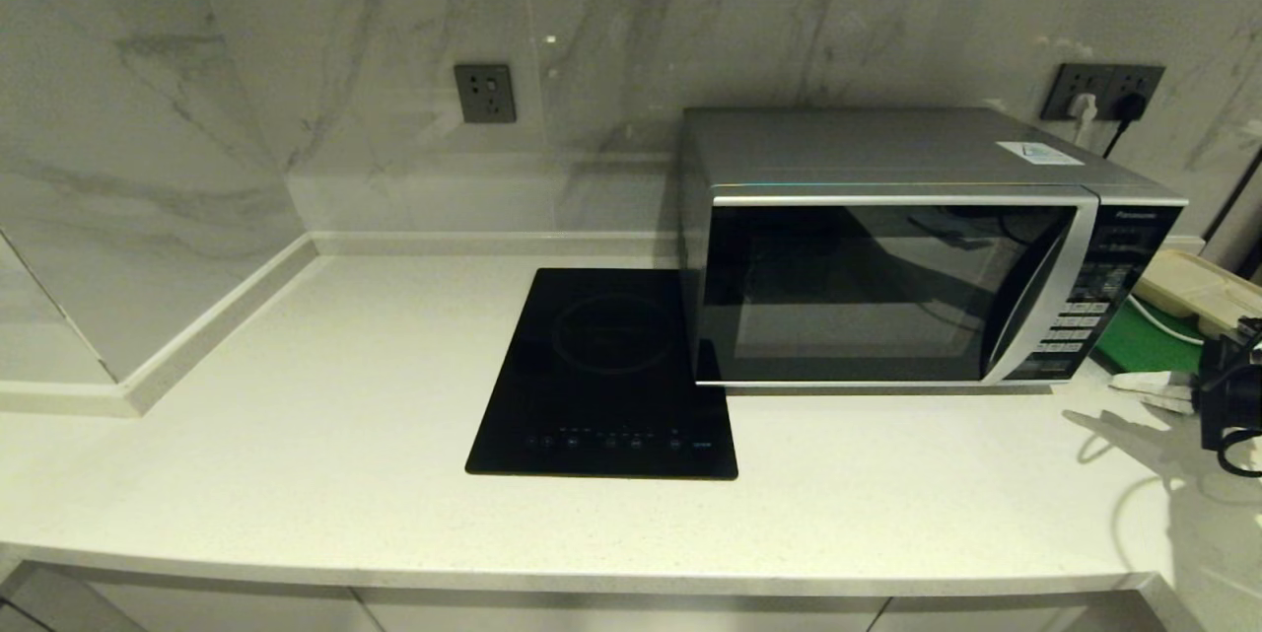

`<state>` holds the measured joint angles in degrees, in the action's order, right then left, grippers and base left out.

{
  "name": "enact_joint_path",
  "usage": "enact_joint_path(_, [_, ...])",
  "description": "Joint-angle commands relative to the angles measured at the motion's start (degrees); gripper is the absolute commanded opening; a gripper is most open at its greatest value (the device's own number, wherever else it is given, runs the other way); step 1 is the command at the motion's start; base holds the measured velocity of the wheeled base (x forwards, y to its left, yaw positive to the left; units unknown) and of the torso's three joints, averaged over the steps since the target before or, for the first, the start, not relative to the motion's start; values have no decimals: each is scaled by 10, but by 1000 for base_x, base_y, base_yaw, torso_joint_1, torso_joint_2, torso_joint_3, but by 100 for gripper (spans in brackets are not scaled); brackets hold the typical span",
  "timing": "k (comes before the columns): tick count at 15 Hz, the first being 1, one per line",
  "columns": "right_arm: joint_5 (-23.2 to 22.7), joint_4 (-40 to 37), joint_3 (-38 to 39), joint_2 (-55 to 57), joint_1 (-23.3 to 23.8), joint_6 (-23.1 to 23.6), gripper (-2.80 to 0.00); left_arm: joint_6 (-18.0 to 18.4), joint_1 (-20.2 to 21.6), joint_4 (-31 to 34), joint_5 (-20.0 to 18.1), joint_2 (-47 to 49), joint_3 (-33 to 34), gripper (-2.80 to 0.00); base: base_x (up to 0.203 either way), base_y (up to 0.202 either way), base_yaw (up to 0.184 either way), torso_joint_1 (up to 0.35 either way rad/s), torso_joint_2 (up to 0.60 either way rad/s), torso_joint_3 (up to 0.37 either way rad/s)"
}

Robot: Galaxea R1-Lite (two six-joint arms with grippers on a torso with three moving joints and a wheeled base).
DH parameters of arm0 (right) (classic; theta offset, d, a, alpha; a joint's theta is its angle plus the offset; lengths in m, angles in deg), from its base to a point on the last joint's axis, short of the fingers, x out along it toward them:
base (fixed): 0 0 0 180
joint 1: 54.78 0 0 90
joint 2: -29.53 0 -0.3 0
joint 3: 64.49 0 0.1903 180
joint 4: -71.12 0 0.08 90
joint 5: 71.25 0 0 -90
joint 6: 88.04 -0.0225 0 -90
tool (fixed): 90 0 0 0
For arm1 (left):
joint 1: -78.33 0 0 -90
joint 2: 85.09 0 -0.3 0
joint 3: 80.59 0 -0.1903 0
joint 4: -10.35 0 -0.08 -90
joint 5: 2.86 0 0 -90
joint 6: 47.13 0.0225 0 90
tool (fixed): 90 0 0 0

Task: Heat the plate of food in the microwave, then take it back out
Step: Open the microwave oven

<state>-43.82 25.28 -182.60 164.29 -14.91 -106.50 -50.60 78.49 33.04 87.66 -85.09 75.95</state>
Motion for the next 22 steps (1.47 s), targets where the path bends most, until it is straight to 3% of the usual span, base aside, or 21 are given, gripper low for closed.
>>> enact_joint_path(1, [-4, -2, -17, 25, -8, -2, -280, 0, 0, 0, 0, 0, 0, -280, 0, 0, 0, 0, 0, 0])
enact_joint_path(9, [-4, -1, -109, 85, -28, -38, -280, 0, 0, 0, 0, 0, 0, -280, 0, 0, 0, 0, 0, 0])
enact_joint_path(22, [-3, -1, -134, 112, -43, -38, -280, 0, 0, 0, 0, 0, 0, -280, 0, 0, 0, 0, 0, 0])
